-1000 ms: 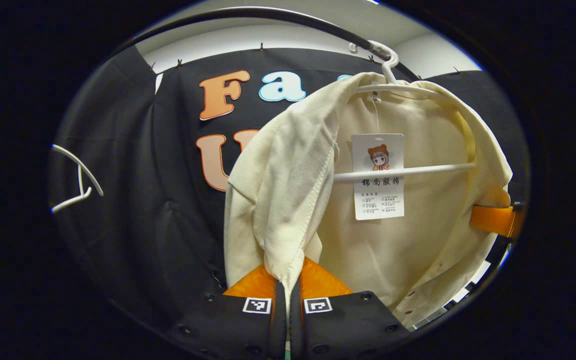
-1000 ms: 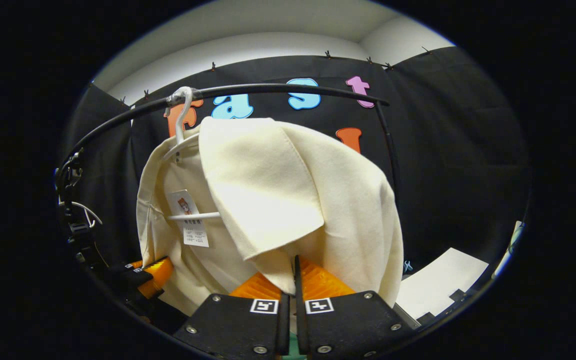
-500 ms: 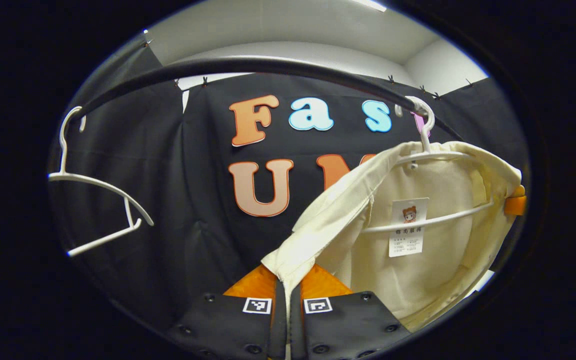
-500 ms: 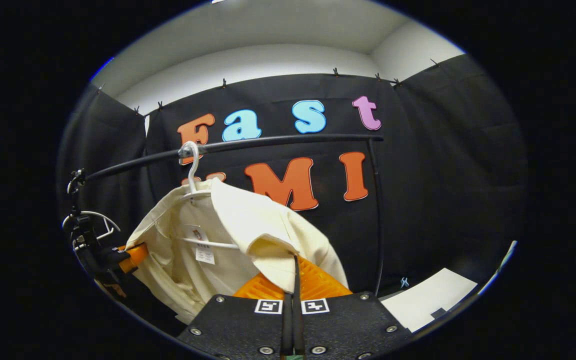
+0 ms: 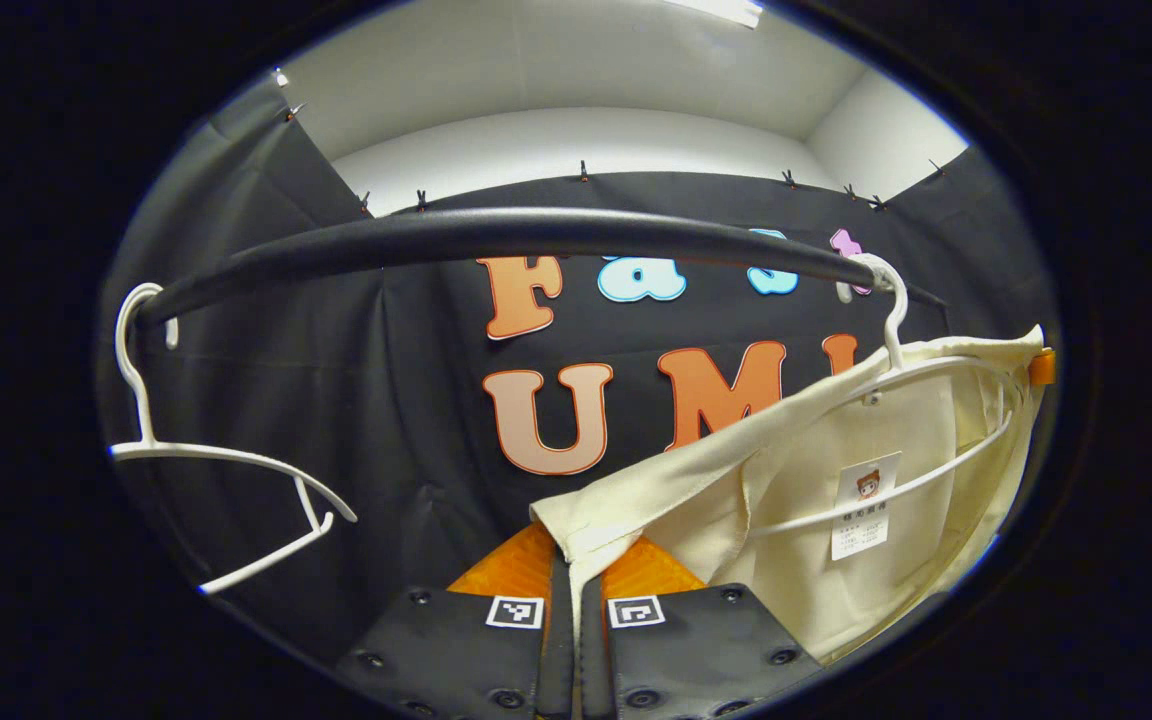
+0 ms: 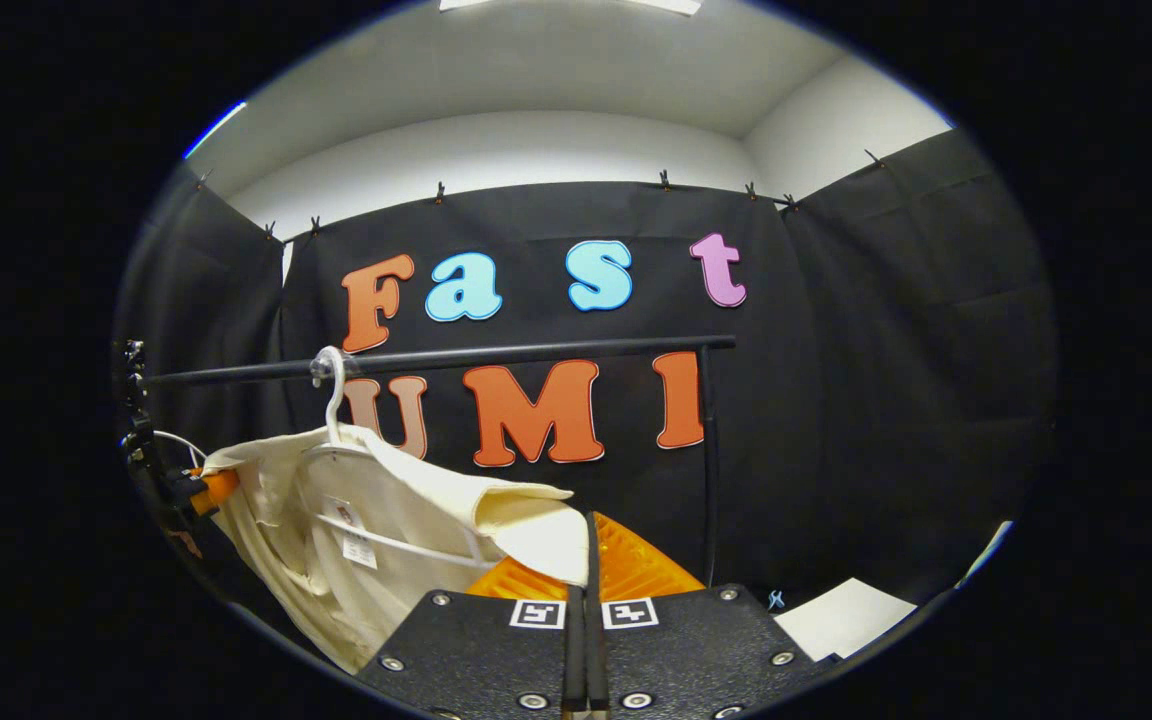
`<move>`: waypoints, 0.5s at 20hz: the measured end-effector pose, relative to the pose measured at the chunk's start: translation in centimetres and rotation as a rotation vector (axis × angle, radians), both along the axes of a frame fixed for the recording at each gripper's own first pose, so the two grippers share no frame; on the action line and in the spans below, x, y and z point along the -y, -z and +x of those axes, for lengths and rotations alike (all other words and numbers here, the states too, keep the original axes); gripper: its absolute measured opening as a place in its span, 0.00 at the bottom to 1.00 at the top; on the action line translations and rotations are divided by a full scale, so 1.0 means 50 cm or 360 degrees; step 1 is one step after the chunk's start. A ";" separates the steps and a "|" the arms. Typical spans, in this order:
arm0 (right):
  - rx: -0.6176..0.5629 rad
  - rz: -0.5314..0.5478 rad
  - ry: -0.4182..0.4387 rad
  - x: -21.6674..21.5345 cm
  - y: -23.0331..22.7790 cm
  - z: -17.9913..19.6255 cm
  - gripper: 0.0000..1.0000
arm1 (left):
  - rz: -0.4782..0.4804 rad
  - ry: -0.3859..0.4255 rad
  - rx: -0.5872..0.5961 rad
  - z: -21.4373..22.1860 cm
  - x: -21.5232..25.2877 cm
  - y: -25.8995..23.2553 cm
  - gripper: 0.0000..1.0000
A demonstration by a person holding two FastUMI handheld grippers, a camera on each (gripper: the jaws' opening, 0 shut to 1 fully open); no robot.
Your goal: Grasp the clothes on the hanger with both hands and then place them into the laundry hamper below.
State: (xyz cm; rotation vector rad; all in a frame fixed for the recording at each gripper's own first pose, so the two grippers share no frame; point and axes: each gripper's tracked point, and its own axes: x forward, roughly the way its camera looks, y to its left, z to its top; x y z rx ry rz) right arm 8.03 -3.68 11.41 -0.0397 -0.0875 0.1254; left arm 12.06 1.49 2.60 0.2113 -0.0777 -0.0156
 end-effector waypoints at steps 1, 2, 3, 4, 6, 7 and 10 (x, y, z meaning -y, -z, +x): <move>-0.0002 -0.0006 -0.0006 0.002 -0.006 0.007 0.00 | -0.0003 0.0002 0.0005 0.004 -0.004 -0.005 0.10; -0.0007 -0.0010 -0.0018 0.002 -0.009 0.014 0.00 | 0.0007 -0.0002 0.0015 0.008 -0.006 -0.012 0.10; -0.0012 -0.0019 -0.0030 -0.002 -0.010 0.027 0.00 | 0.0025 -0.0012 0.0025 0.010 -0.010 -0.018 0.10; -0.0014 -0.0036 -0.0034 -0.002 -0.010 0.040 0.00 | 0.0044 -0.0020 0.0032 0.013 -0.014 -0.023 0.10; -0.0021 -0.0073 -0.0039 -0.005 -0.012 0.068 0.00 | 0.0051 -0.0027 0.0037 0.017 -0.013 -0.024 0.10; -0.0034 -0.0079 -0.0048 -0.003 -0.006 0.081 0.00 | 0.0050 -0.0029 0.0031 0.024 -0.014 -0.021 0.10; -0.0089 -0.0047 -0.0092 -0.007 0.029 0.117 0.00 | 0.0055 -0.0037 0.0004 0.037 -0.023 -0.007 0.10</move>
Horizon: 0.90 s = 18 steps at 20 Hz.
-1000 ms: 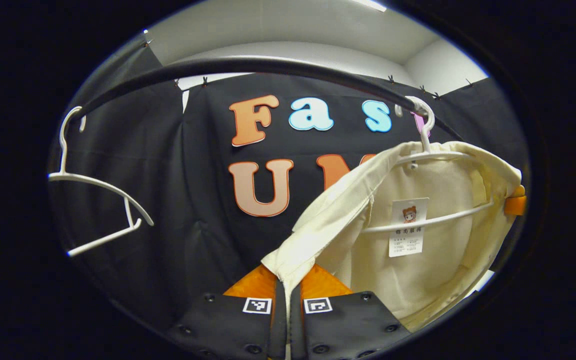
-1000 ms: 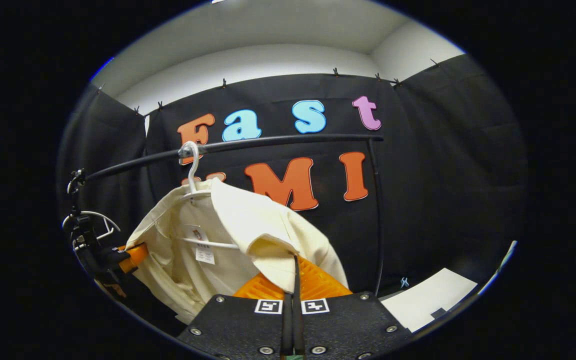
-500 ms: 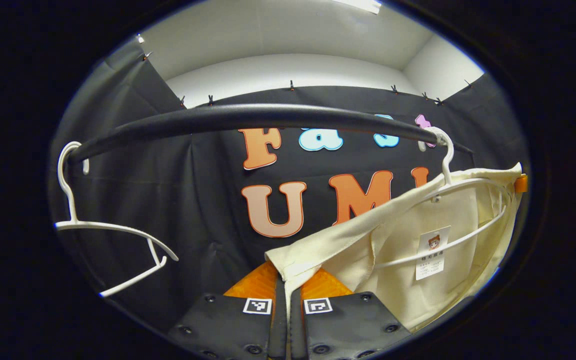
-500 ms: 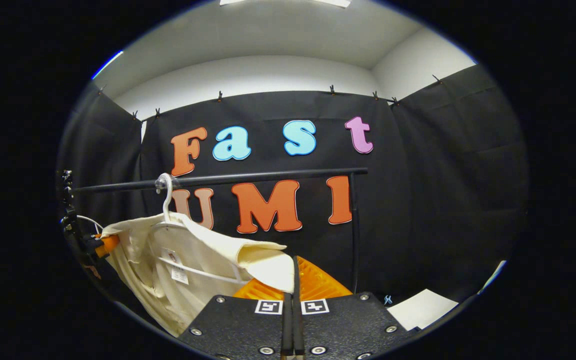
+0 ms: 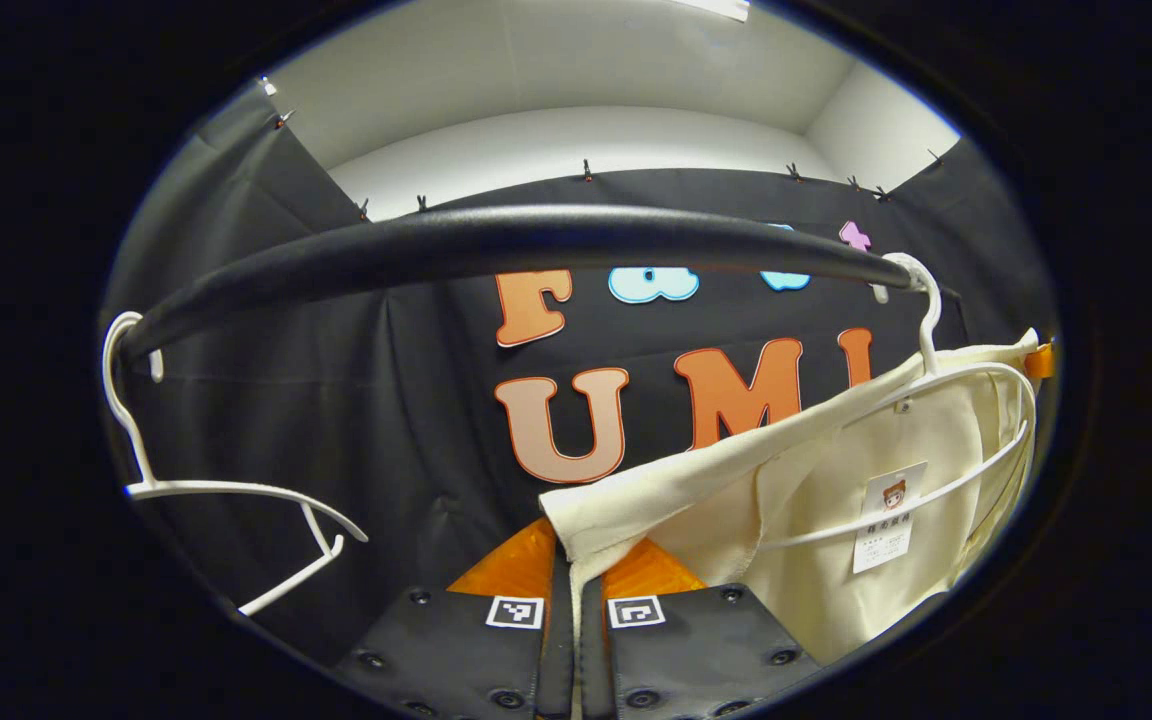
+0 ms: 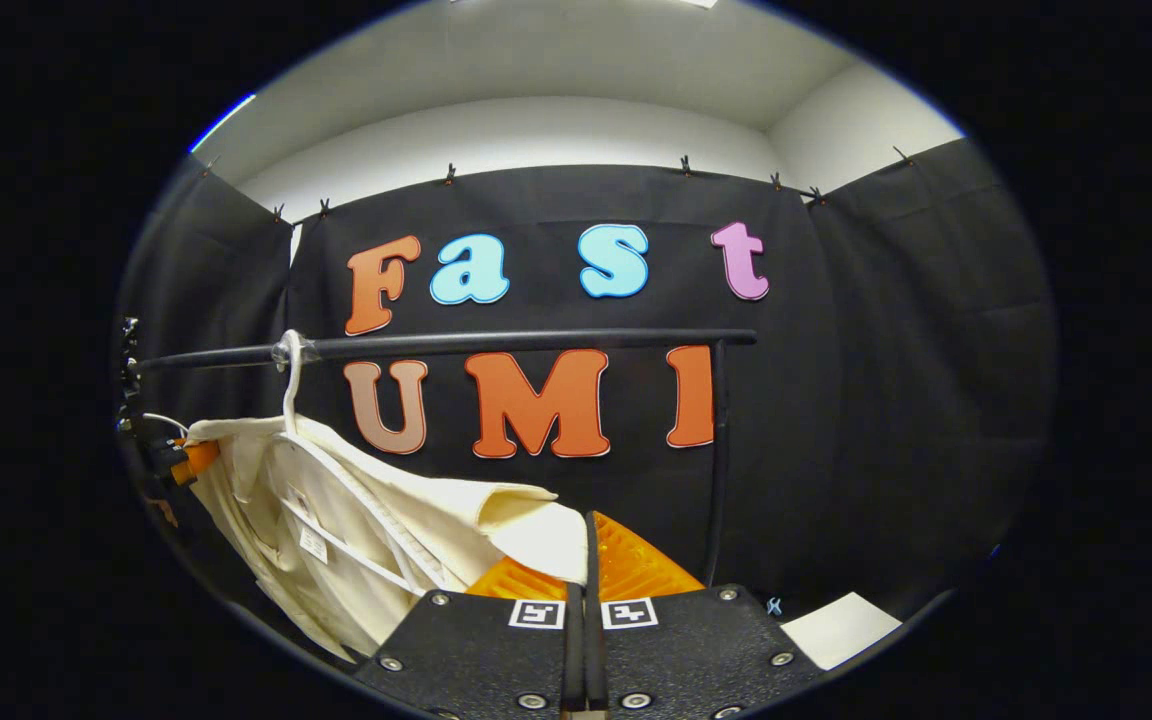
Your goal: Grasp the clothes on the hanger with both hands and then place them into the laundry hamper below.
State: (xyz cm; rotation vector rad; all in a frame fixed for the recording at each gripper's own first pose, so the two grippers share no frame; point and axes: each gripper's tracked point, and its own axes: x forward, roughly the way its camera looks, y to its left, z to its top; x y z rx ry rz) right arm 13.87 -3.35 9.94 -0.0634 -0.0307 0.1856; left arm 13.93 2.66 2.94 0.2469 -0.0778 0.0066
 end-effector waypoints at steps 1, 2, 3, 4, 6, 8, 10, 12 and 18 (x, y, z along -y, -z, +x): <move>-0.0029 0.0017 -0.0012 0.002 0.015 0.011 0.00 | 0.0006 -0.0005 -0.0011 0.006 -0.003 0.005 0.10; -0.0063 0.0042 -0.0026 0.001 0.034 0.025 0.00 | 0.0014 -0.0012 -0.0026 0.014 -0.007 0.011 0.10; -0.0099 0.0067 -0.0043 0.001 0.054 0.037 0.00 | 0.0017 -0.0017 -0.0036 0.021 -0.009 0.017 0.10; -0.0133 0.0090 -0.0058 0.000 0.074 0.048 0.00 | 0.0018 -0.0021 -0.0045 0.028 -0.013 0.023 0.10; -0.0183 0.0121 -0.0088 -0.005 0.108 0.068 0.00 | 0.0019 -0.0032 -0.0058 0.043 -0.018 0.032 0.10; -0.0225 0.0142 -0.0120 -0.017 0.135 0.087 0.00 | 0.0021 -0.0047 -0.0076 0.055 -0.026 0.044 0.10; -0.0275 0.0180 -0.0174 -0.033 0.156 0.095 0.00 | 0.0010 -0.0067 -0.0094 0.070 -0.037 0.056 0.10; -0.0307 0.0222 -0.0230 -0.043 0.168 0.103 0.00 | -0.0011 -0.0083 -0.0119 0.079 -0.047 0.070 0.10; -0.0386 0.0472 -0.0485 -0.069 0.217 0.125 0.00 | -0.0018 -0.0147 -0.0133 0.098 -0.059 0.081 0.10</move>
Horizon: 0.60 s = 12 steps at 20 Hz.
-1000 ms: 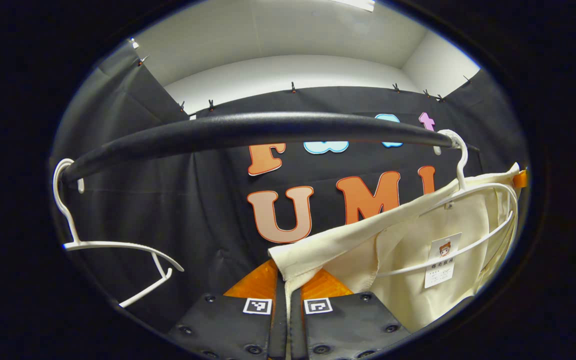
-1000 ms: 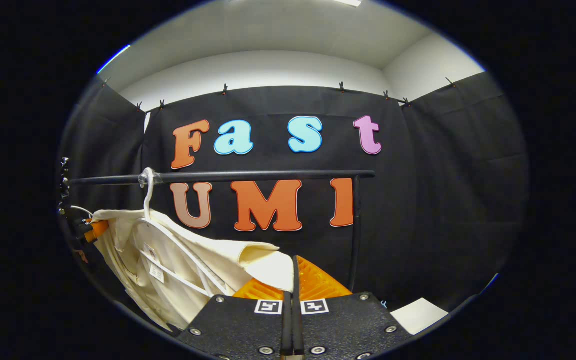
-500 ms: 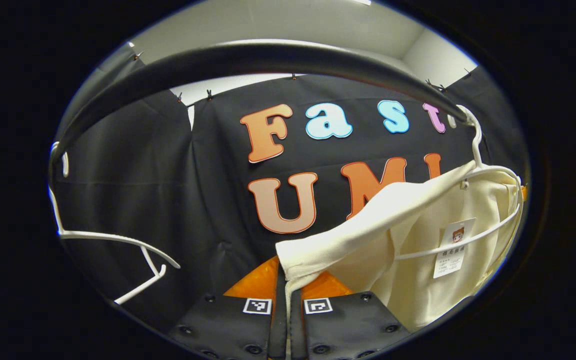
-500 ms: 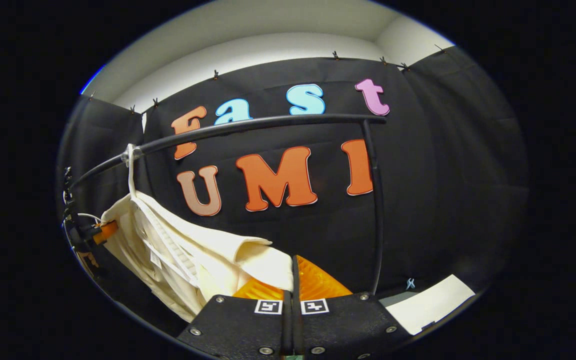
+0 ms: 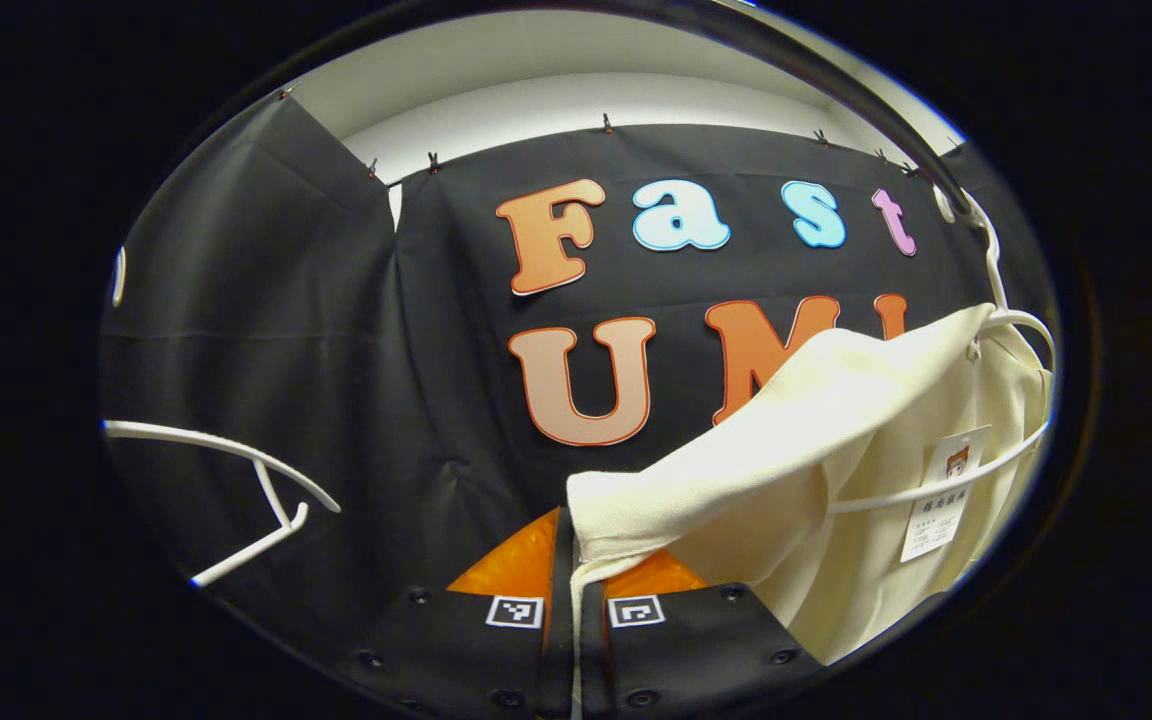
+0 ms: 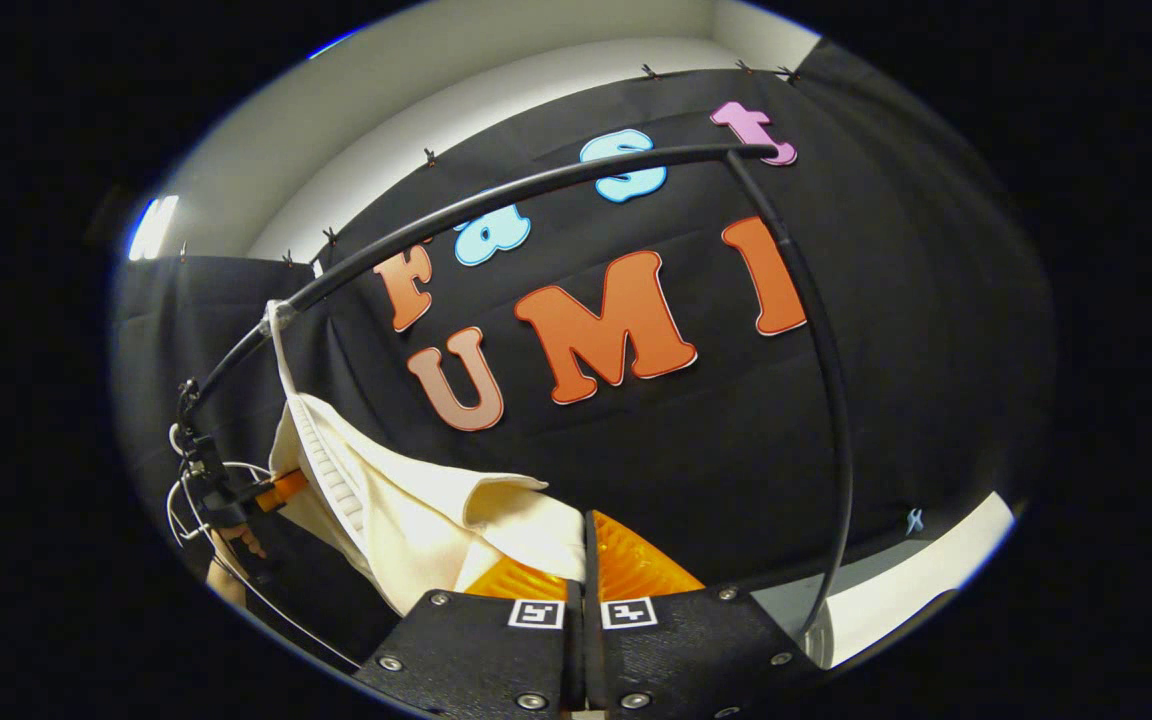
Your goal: Grasp the clothes on the hanger with both hands and then place them into the laundry hamper below.
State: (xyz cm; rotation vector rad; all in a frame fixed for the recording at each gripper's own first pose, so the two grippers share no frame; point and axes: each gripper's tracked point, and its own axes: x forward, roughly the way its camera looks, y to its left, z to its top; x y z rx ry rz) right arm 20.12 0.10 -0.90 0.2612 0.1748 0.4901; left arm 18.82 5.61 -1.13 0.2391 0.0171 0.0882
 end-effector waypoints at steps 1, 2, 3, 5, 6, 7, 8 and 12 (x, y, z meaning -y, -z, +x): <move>-0.0012 0.0046 -0.0022 0.001 0.010 0.003 0.00 | 0.0004 -0.0005 0.0005 0.003 0.003 -0.005 0.10; -0.0025 0.0086 -0.0036 0.000 0.024 0.011 0.00 | 0.0008 -0.0005 0.0011 0.005 0.004 -0.011 0.10; -0.0037 0.0105 -0.0042 0.001 0.036 0.020 0.00 | 0.0017 -0.0005 0.0017 0.002 0.006 -0.018 0.10; -0.0052 0.0108 -0.0034 0.005 0.057 0.035 0.00 | 0.0041 -0.0005 0.0042 -0.007 0.010 -0.037 0.10; -0.0062 0.0108 -0.0034 0.002 0.071 0.045 0.00 | 0.0051 -0.0002 0.0056 -0.014 0.011 -0.048 0.10; -0.0089 0.0111 -0.0042 -0.006 0.090 0.051 0.00 | 0.0055 -0.0002 0.0069 -0.019 0.011 -0.056 0.10; -0.0121 0.0126 -0.0058 -0.019 0.106 0.054 0.00 | 0.0056 -0.0002 0.0074 -0.025 0.010 -0.061 0.10; -0.0278 0.0038 0.0014 -0.030 0.230 0.060 0.00 | 0.0059 -0.0144 0.0016 -0.032 -0.059 -0.029 0.10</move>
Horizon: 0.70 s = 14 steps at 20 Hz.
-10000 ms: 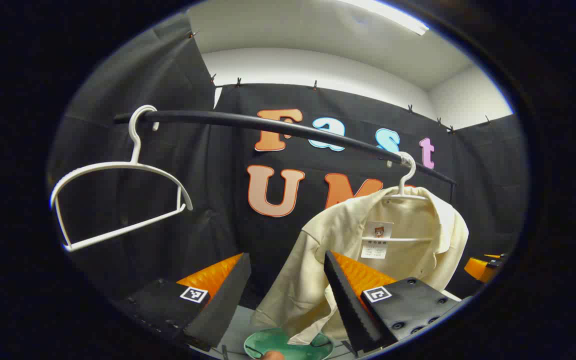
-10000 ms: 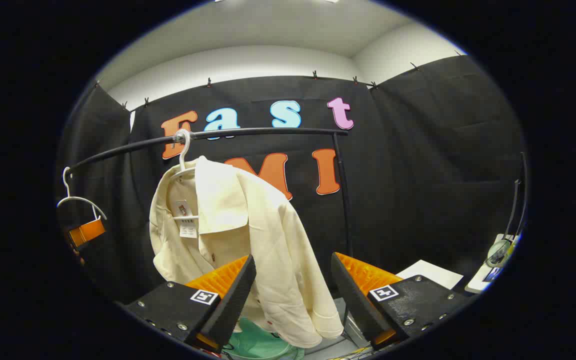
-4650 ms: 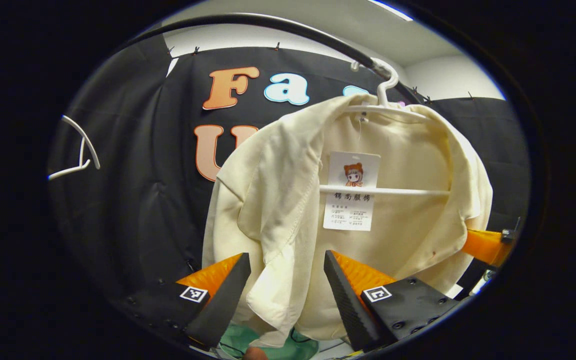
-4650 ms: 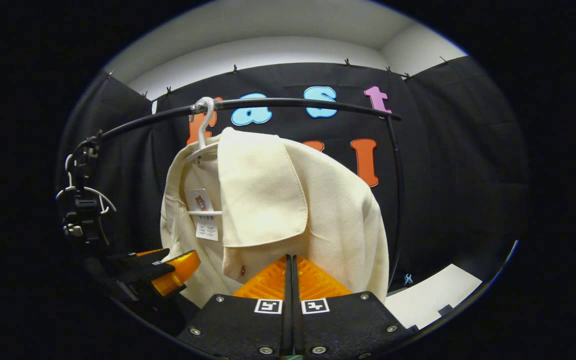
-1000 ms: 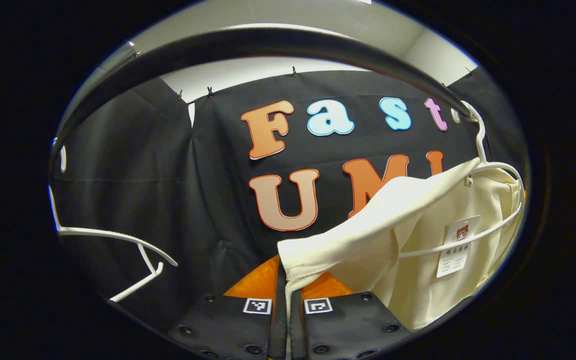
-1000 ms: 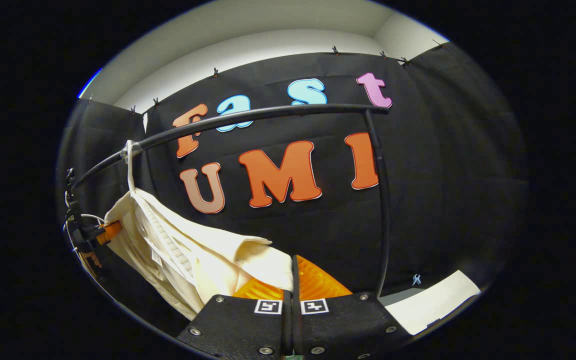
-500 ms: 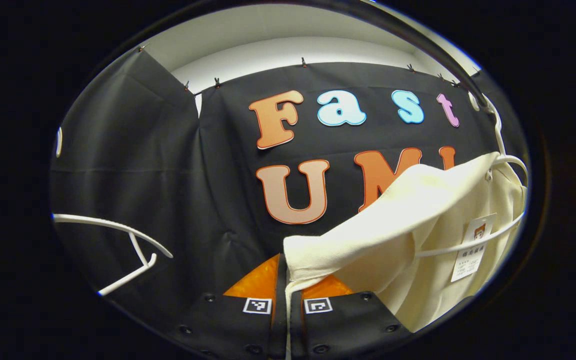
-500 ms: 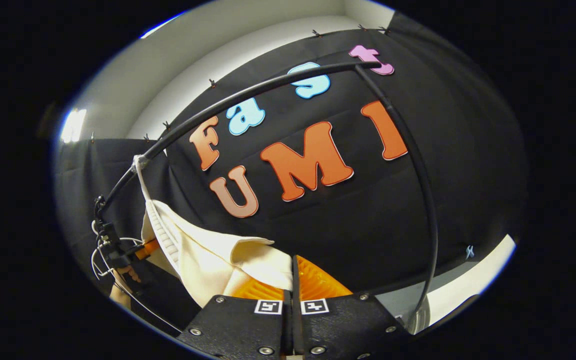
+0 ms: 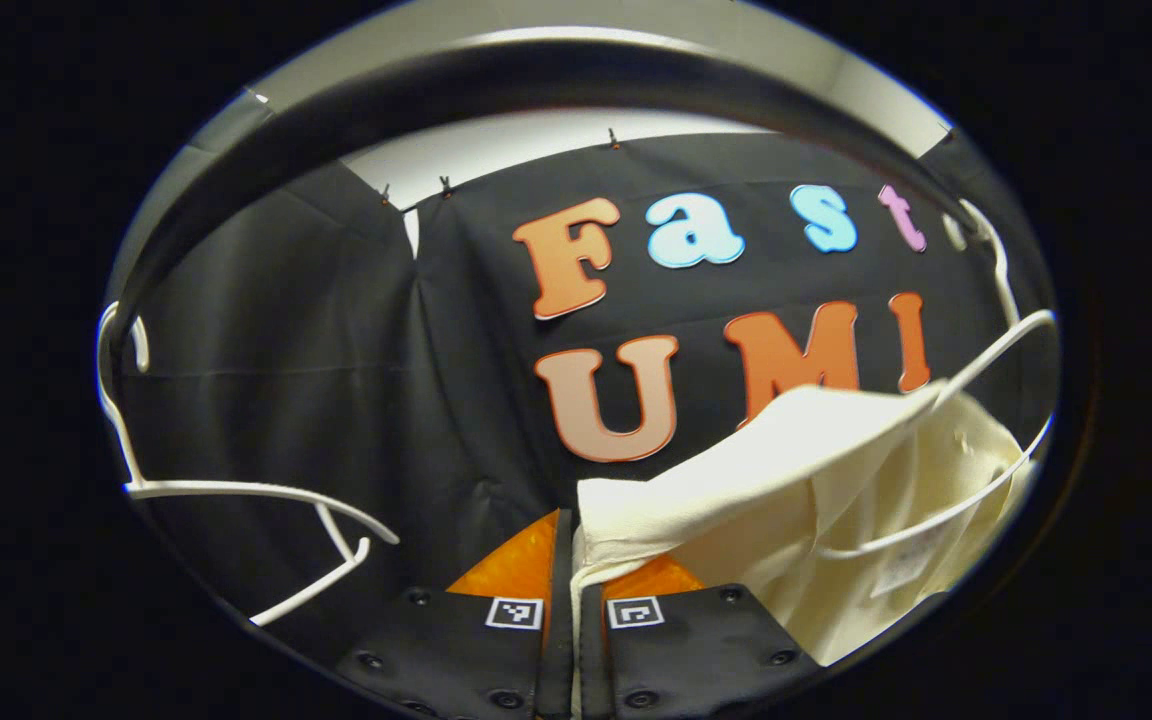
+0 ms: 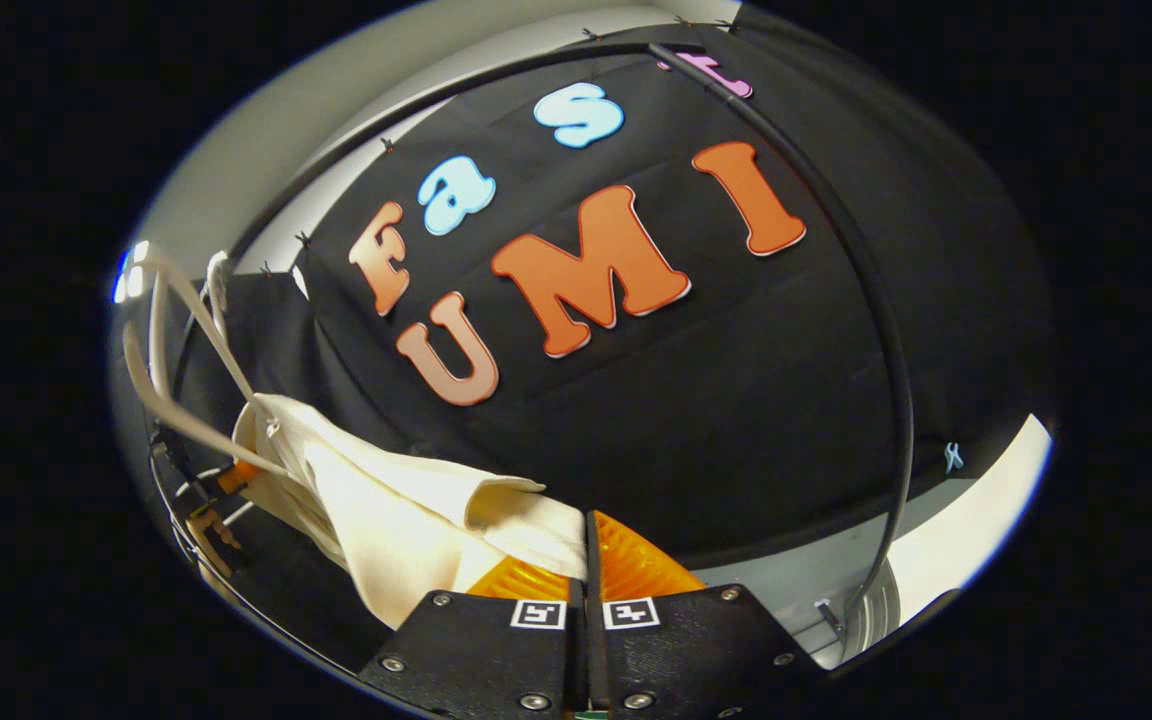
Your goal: Grasp the clothes on the hanger with both hands and then place them into the laundry hamper below.
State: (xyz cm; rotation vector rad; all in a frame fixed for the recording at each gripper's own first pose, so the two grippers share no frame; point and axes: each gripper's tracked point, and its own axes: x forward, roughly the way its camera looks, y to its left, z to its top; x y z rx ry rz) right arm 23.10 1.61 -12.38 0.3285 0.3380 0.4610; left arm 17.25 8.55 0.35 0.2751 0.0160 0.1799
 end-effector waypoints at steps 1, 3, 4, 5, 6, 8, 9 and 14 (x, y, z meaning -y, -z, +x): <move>-0.0042 0.0036 -0.0012 -0.014 0.030 -0.007 0.00 | -0.0065 -0.0047 -0.0046 -0.005 -0.031 0.025 0.10; -0.0104 0.0095 -0.0018 -0.032 0.074 -0.027 0.00 | -0.0085 -0.0072 -0.0115 -0.002 -0.056 0.094 0.09; -0.0107 0.0091 0.0004 -0.033 0.090 -0.030 0.00 | -0.0052 -0.0084 -0.0170 0.001 -0.059 0.132 0.10; -0.0101 0.0097 0.0027 -0.028 0.099 -0.031 0.00 | -0.0001 -0.0098 -0.0203 0.003 -0.065 0.152 0.10; -0.0105 0.0110 0.0044 -0.026 0.108 -0.033 0.00 | 0.0013 -0.0100 -0.0230 -0.005 -0.070 0.177 0.10; -0.0124 0.0139 0.0068 -0.021 0.119 -0.038 0.00 | -0.0017 -0.0090 -0.0269 -0.003 -0.066 0.208 0.10; -0.0131 0.0139 0.0074 -0.019 0.126 -0.045 0.00 | -0.0035 -0.0089 -0.0285 0.001 -0.065 0.217 0.10; -0.0153 0.0087 0.0104 -0.011 0.152 -0.062 0.00 | -0.0098 -0.0051 -0.0346 -0.056 -0.041 0.277 0.10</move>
